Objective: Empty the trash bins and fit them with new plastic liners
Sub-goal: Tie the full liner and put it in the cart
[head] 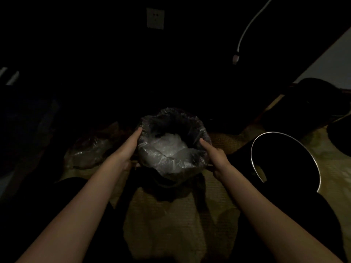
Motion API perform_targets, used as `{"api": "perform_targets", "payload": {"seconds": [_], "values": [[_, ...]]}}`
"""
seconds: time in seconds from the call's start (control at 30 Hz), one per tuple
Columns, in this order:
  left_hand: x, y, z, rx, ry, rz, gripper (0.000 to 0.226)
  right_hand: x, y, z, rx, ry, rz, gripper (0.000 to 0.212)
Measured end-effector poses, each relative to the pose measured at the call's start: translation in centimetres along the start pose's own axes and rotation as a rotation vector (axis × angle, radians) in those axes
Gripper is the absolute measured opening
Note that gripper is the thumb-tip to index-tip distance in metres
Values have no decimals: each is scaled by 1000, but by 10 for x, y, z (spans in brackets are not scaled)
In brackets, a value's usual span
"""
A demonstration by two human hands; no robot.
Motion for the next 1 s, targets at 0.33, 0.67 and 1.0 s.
{"api": "perform_targets", "payload": {"seconds": [0.33,0.67,1.0], "values": [[-20,22,-18,-129,345,50,18,-20,24,43,71,-297,117,25],[6,73,-87,123,577,229,34,-23,57,111,10,-540,297,23],[28,143,-139,503,235,260,23,3,133,186,-701,-210,368,35]]}}
Point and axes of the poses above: each hand's wrist, its own y-axis away from the middle knuckle, its own x-axis out of the palm, z = x × y, the point moved 3 cm from there along -y, towards the middle knuckle, and after that the axes turned 12 degrees about -z, right-handed, at the moved point
